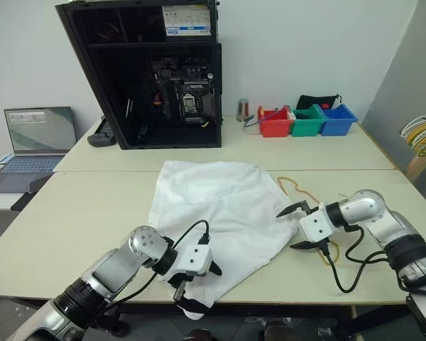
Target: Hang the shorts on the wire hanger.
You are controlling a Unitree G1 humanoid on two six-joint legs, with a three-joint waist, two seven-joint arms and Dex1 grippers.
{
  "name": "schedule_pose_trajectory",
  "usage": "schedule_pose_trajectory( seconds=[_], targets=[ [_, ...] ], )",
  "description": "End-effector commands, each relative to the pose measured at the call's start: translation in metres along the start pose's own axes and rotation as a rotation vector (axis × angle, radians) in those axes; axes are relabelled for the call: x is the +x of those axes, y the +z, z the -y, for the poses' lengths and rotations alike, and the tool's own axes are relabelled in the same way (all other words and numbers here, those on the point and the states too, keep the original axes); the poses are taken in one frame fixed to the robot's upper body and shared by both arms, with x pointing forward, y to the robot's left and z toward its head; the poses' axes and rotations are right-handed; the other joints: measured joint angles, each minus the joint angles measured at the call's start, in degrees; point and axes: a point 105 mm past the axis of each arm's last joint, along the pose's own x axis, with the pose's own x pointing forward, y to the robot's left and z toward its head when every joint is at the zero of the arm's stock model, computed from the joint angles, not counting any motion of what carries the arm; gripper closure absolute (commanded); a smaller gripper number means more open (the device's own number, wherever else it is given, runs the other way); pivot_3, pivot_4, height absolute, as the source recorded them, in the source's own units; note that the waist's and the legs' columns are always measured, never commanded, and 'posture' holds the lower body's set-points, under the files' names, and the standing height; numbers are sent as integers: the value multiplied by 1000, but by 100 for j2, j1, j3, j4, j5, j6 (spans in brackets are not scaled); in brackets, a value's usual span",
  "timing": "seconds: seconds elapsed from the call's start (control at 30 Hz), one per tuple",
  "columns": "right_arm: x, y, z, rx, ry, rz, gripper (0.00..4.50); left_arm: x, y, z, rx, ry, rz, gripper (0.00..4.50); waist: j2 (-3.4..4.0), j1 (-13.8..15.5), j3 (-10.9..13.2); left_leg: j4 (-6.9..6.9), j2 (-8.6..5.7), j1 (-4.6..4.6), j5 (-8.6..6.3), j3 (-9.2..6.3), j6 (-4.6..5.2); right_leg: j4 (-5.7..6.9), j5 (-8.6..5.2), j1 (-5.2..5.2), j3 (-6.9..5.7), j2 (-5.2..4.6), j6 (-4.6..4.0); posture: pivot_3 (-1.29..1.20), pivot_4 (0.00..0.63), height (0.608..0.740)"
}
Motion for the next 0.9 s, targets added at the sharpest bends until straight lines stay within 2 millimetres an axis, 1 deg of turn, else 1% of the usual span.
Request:
schedule_pose_trajectory(
  seconds=[0.03,0.1,0.13,0.27,0.33,0.37,0.43,0.47,0.53,0.57,0.6,0.67,0.7,0.77,0.9],
  targets=[
    [-4,-5,6,-34,-7,-31,192,-4,-16,0,17,3,-67,184,-2,4,-2,-1,0,1,0,-2,0,0,0,1,-2,1,0,-105,10,740],
    [-4,-7,5,-33,6,-39,551,-7,-15,-3,13,11,-59,531,-1,1,-4,-1,1,3,0,-5,0,0,0,2,-1,3,0,-103,6,740],
    [-4,-8,6,-34,6,-40,831,-9,-16,-4,18,17,-62,754,1,-1,-5,-2,1,4,0,-5,0,1,0,2,-1,4,0,-102,3,740],
    [-4,-7,9,-26,-8,-31,1721,-15,-17,-10,23,35,-70,1516,4,-42,-11,-4,9,14,0,-4,0,4,0,5,3,12,0,-101,0,740],
    [-4,-7,9,-18,-6,-26,2046,-19,-17,-12,23,43,-74,1790,4,-62,-11,-5,23,20,-1,0,0,3,2,8,5,25,-4,-100,0,740],
    [-4,-7,8,-14,-5,-24,2346,-20,-17,-13,22,44,-73,2025,5,-71,-11,-5,36,20,-2,3,-2,2,5,8,5,37,-9,-100,0,740],
    [-4,-6,8,3,-6,-16,2770,-25,-18,-13,20,50,-74,2415,5,-82,-11,-4,55,21,-6,5,-10,1,11,8,7,57,-18,-99,0,740],
    [-4,-6,7,3,-4,-16,3110,-27,-19,-13,19,52,-76,2698,5,-86,-11,-4,66,23,-9,5,-14,0,15,7,6,66,-25,-100,0,740],
    [-4,-6,7,6,-5,-16,3372,-31,-21,-14,12,63,-76,2937,6,-107,-12,-4,79,28,-12,3,-19,3,18,7,6,73,-35,-100,0,740],
    [-4,-6,7,8,-6,-16,3715,-33,-21,-15,7,69,-76,3235,6,-117,-12,-6,82,30,-12,2,-20,4,18,7,6,73,-38,-99,0,740],
    [-4,-6,7,11,-6,-16,3838,-34,-21,-16,4,73,-75,3334,6,-127,-12,-6,83,31,-12,2,-20,5,18,7,6,74,-38,-98,0,740],
    [-3,-6,7,16,-9,-13,4409,-39,-24,-18,0,94,-82,3829,6,-139,-12,-8,83,33,-13,2,-21,5,18,8,7,81,-39,-97,0,740],
    [-3,-6,7,24,-8,-11,4500,-43,-25,-20,-3,111,-86,4015,6,-140,-12,-8,83,33,-13,2,-21,5,18,8,7,82,-39,-97,0,740],
    [-3,-5,6,32,-12,-11,4500,-49,-27,-22,-13,136,-93,4420,6,-141,-12,-8,83,34,-13,0,-21,5,18,8,7,83,-39,-93,0,740],
    [-1,0,7,47,-31,2,4500,-61,-32,-27,-39,185,-106,4464,6,-137,-12,-7,82,33,-13,-1,-22,5,18,8,7,84,-39,-87,0,740]
  ],
)
